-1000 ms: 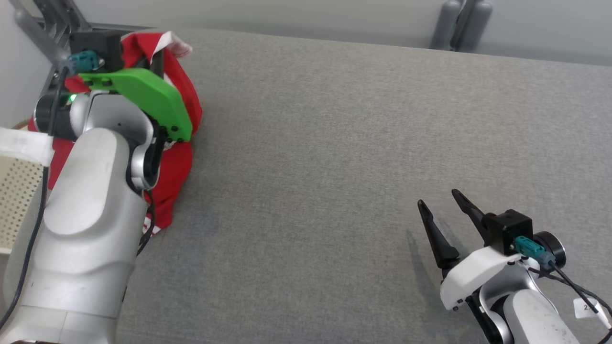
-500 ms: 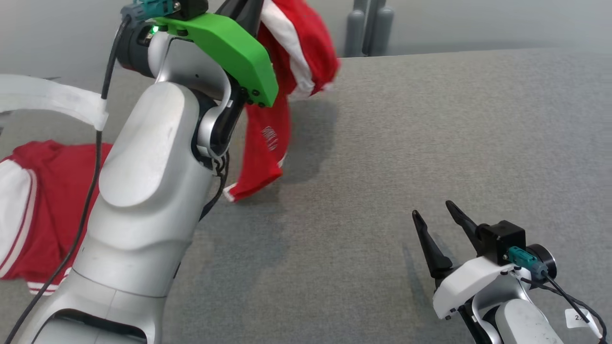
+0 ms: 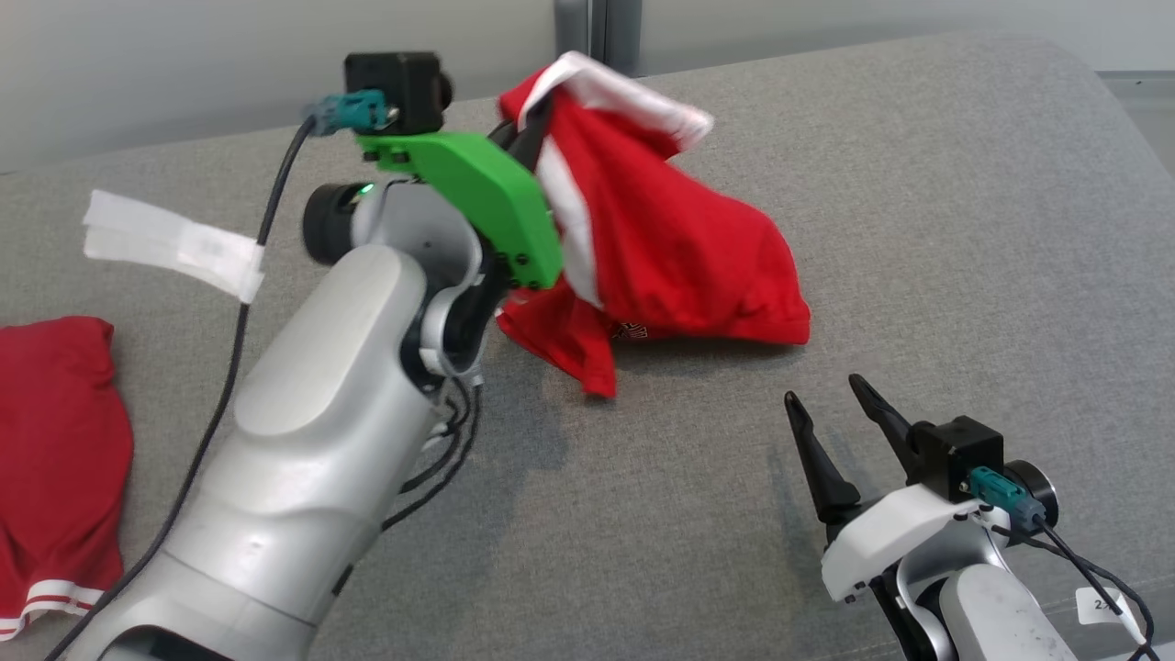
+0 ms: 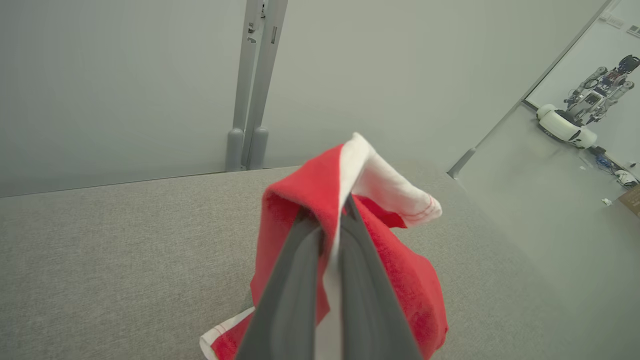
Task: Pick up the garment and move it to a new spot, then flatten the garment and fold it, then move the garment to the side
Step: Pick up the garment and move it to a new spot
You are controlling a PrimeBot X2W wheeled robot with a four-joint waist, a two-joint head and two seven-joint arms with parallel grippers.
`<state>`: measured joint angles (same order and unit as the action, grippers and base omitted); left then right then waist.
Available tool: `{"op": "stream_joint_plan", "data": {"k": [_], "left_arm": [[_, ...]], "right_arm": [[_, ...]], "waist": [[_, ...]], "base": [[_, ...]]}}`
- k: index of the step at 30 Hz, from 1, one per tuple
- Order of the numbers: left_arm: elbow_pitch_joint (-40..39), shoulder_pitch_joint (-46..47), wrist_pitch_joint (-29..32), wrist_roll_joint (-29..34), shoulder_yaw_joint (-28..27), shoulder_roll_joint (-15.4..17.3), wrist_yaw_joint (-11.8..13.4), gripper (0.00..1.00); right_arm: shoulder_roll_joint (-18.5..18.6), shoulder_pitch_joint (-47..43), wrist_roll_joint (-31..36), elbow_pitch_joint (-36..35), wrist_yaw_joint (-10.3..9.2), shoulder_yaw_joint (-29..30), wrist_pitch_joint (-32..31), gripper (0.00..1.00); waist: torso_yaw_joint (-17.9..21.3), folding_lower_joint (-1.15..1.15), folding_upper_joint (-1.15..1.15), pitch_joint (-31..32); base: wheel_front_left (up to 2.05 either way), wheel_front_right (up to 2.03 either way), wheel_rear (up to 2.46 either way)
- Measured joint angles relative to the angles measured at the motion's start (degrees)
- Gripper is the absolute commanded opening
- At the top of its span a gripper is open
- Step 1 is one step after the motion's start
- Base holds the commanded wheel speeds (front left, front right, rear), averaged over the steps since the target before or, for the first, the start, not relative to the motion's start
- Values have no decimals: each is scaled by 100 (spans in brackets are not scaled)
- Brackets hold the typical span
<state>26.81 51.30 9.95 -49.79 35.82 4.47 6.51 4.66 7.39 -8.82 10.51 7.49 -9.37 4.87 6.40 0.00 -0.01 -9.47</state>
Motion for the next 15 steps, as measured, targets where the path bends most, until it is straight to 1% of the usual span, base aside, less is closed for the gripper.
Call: {"op": "stream_joint_plan", "data": {"k": [4, 6, 12, 13, 14, 15], "left_arm": [[679, -112, -134, 250, -2, 382, 255, 0], [987, -138, -212, 349, 7, 525, 337, 0], [1788, -118, -661, 690, 36, 817, 549, 0], [1901, -96, -727, 726, 52, 860, 567, 25], [2011, -69, -799, 754, 52, 894, 567, 71], [2011, -69, -799, 754, 52, 894, 567, 100]], "right_arm": [[-32, 73, 2, 44, 0, -57, 29, 100], [-44, 147, 3, 56, 0, -96, 42, 100], [-46, 235, 2, 141, 0, -185, 81, 100], [-45, 242, 1, 147, 0, -189, 85, 100], [-38, 242, -1, 162, 0, -187, 85, 100], [-38, 242, -1, 162, 0, -187, 85, 100]], "waist": [[41, 0, 0, -110], [69, 0, 0, -160], [170, 0, 0, -281], [185, 0, 0, -296], [197, 0, 0, -308], [197, 0, 0, -308]], "base": [[0, 0, 0], [0, 0, 0], [0, 0, 0], [0, 0, 0], [0, 0, 0], [0, 0, 0]]}}
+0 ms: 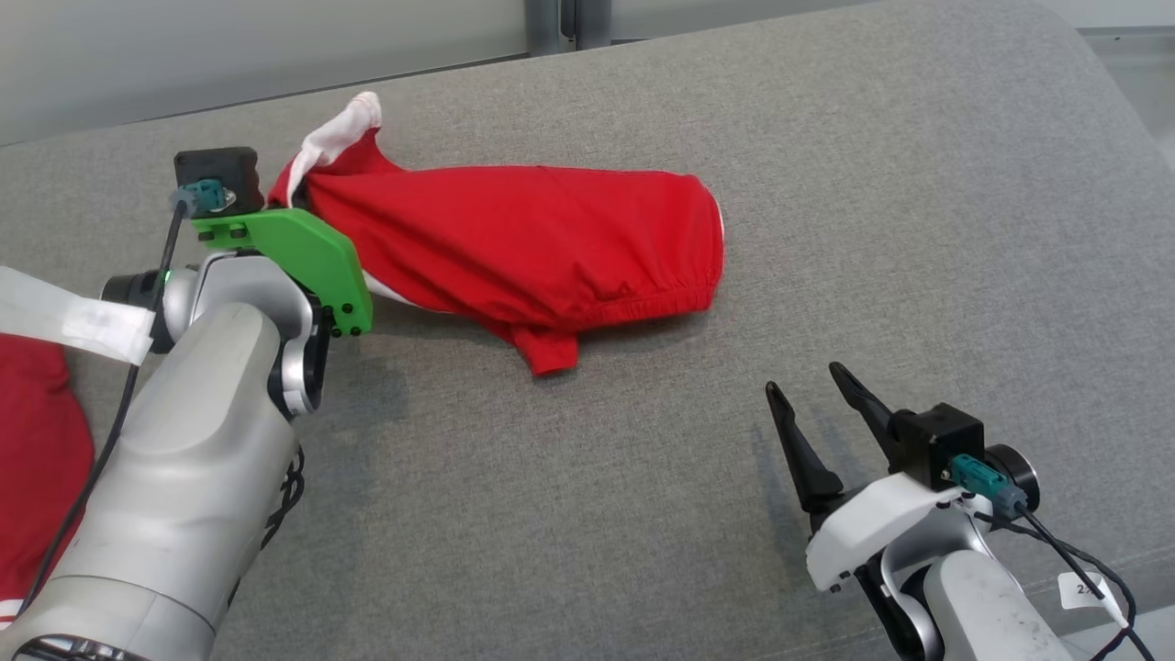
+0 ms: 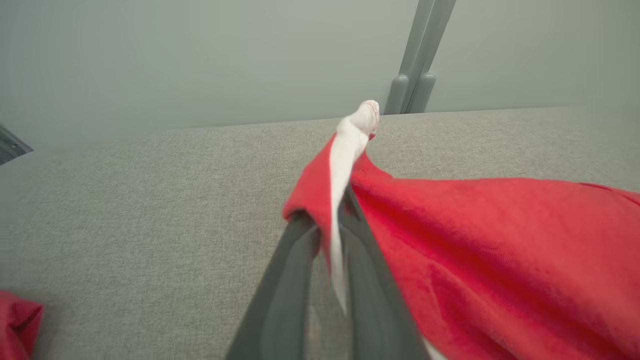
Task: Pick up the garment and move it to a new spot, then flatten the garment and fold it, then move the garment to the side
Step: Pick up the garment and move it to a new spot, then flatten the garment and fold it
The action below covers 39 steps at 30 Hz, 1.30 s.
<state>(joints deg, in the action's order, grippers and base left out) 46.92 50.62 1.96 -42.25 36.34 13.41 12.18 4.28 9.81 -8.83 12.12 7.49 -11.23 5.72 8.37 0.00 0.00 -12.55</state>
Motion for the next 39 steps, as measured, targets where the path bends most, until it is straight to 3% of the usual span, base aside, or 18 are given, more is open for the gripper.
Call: {"op": "stream_joint_plan", "data": {"k": [10, 20, 27, 39], "left_arm": [[619, 53, -285, 158, 131, 67, 3, 100], [-469, -123, -361, 616, 1007, -447, -494, 100], [-928, -366, -125, 937, 1645, -711, -580, 100], [-758, -364, -77, 1326, 2185, -695, -697, 100]], "right_arm": [[64, -42, 5, 42, 0, 112, -59, 100], [174, -311, 40, -160, 0, 305, -176, 100], [141, -319, 40, -282, 0, 219, -236, 100], [56, -230, 37, -253, 0, 325, -96, 100]], "waist": [[-125, 0, 0, 174], [-247, 0, 0, 475], [16, 0, 0, 408], [733, 0, 0, -44]], "base": [[0, 0, 0], [0, 0, 0], [0, 0, 0], [0, 0, 0]]}}
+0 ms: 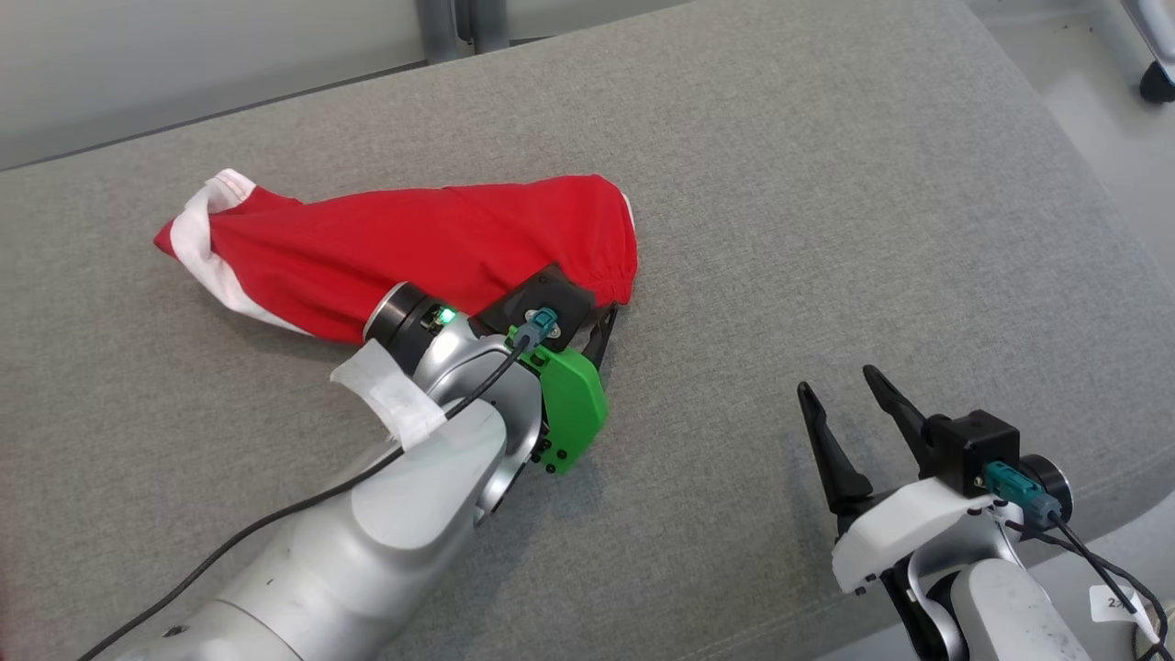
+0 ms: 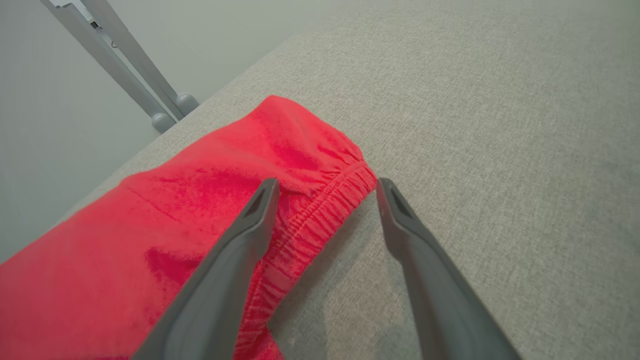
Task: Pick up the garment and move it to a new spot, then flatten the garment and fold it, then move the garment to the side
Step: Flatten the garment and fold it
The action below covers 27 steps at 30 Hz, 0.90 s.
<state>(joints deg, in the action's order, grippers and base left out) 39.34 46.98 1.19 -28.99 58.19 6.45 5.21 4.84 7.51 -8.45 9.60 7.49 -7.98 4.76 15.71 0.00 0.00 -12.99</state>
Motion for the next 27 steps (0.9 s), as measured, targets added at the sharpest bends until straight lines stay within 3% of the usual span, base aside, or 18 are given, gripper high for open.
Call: {"op": "stream_joint_plan", "data": {"k": [11, 12, 14, 22, 27], "left_arm": [[359, 218, -87, 411, 296, 193, 162, 100], [392, 218, -105, 405, 285, 200, 186, 85], [464, 229, -135, 398, 267, 216, 193, 0], [586, 403, -479, 178, -16, 209, 300, 0], [652, 437, -489, 118, -25, 200, 237, 0]], "right_arm": [[-91, 113, -26, 170, 0, -12, 174, 100], [-94, 120, -29, 180, 0, -13, 192, 100], [-109, 146, -35, 196, 0, -21, 214, 100], [-140, 214, -32, 281, 0, -14, 264, 100], [-149, 223, -7, 287, 0, -18, 255, 100]], "waist": [[337, 0, 0, -359], [348, 0, 0, -376], [361, 0, 0, -406], [272, 0, 0, -446], [197, 0, 0, -383]], "base": [[0, 0, 0], [0, 0, 0], [0, 0, 0], [0, 0, 0], [0, 0, 0]]}}
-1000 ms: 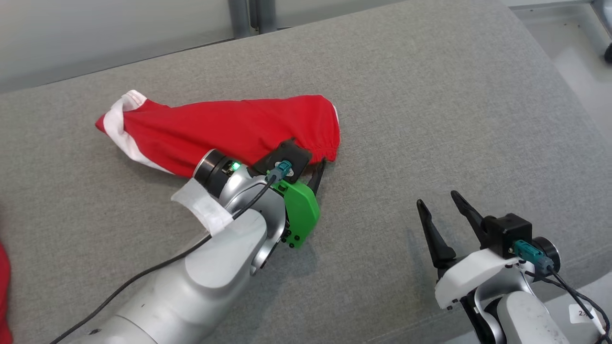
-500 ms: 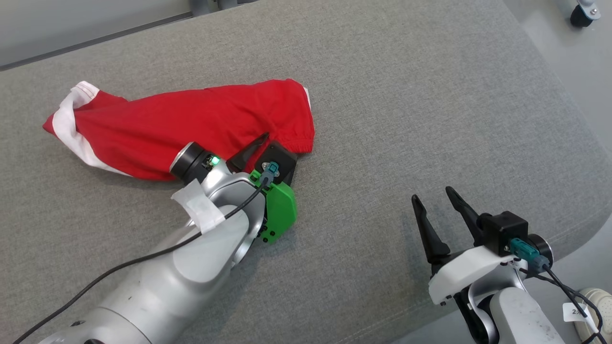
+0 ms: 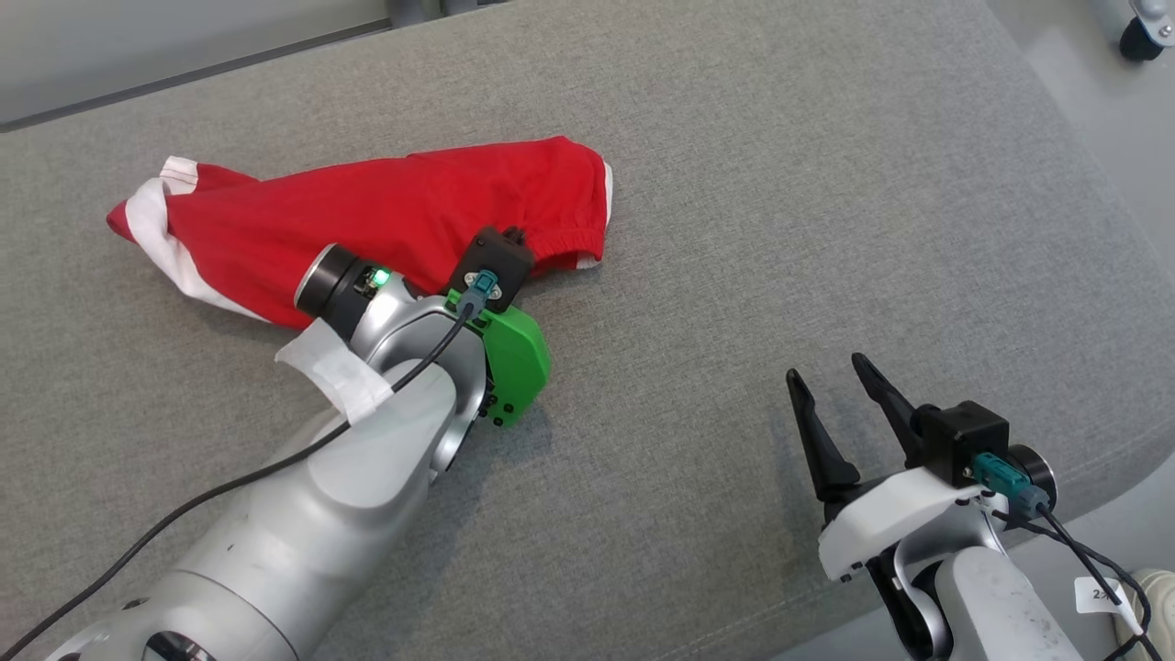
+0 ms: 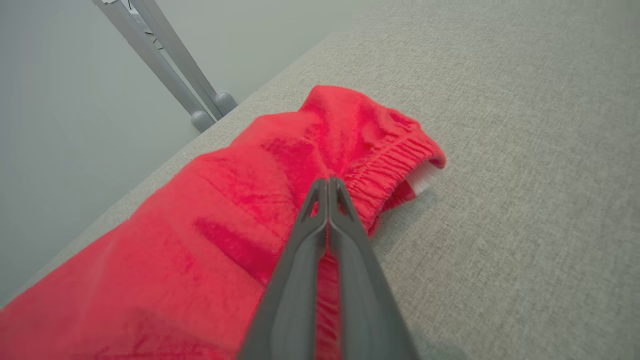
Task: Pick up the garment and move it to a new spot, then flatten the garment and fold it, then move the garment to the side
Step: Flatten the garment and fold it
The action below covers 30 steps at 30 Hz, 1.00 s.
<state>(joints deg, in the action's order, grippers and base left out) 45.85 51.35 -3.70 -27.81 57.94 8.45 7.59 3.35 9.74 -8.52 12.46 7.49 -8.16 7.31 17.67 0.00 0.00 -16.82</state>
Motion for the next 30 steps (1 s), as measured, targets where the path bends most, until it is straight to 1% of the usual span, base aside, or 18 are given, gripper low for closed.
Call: {"op": "stream_joint_plan", "data": {"k": [7, 10, 13, 20, 24, 28, 30], "left_arm": [[-122, -2, -180, -152, -109, -62, 4, 0], [-302, 44, -330, -285, -253, -97, 5, 0], [-541, 277, -454, -366, -386, -132, -1, 0], [-1241, 1005, -613, -397, -638, -223, 4, 0], [-1607, 1245, -651, -466, -792, -263, 5, 0], [-2154, 1350, -672, -736, -1013, -339, 8, 0], [-2531, 1252, -610, -896, -1124, -333, 109, 0]], "right_arm": [[-5, -3, 8, 38, 0, 4, -19, 100], [-4, -9, 9, 49, 0, -9, -26, 100], [4, -20, 10, 64, 0, -30, -48, 100], [22, -102, 10, 85, 0, -80, -102, 100], [37, -135, 10, 87, 0, -81, -118, 100], [71, -232, 11, 81, 0, -60, -152, 100], [94, -280, 15, 52, 0, -21, -169, 100]], "waist": [[-91, 0, 0, 136], [-127, 0, 0, 222], [-162, 0, 0, 325], [-213, 0, 0, 561], [-221, 0, 0, 647], [-249, 0, 0, 755], [-316, 0, 0, 809]], "base": [[0, 0, 0], [0, 0, 0], [0, 0, 0], [0, 0, 0], [0, 0, 0], [0, 0, 0], [0, 0, 0]]}}
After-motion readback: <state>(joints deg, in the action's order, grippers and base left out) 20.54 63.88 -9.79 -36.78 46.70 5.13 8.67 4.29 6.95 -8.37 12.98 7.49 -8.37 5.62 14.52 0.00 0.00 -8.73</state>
